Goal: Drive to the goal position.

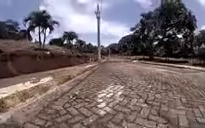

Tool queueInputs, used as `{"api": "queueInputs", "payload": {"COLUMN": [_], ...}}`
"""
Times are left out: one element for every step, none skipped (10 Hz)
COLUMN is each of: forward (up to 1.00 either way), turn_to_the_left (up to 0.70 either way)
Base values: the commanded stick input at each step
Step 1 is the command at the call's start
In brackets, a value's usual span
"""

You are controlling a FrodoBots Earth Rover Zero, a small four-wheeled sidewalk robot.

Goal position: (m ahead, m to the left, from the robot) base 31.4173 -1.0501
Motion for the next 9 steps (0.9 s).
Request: {"api": "queueInputs", "payload": {"forward": [0.85, 0.85, 0.85, 0.85, 0.85, 0.85, 0.85, 0.85, 0.85], "turn_to_the_left": [0.00, 0.00, -0.02, -0.18, -0.27, -0.27, 0.00, 0.00, 0.00]}}
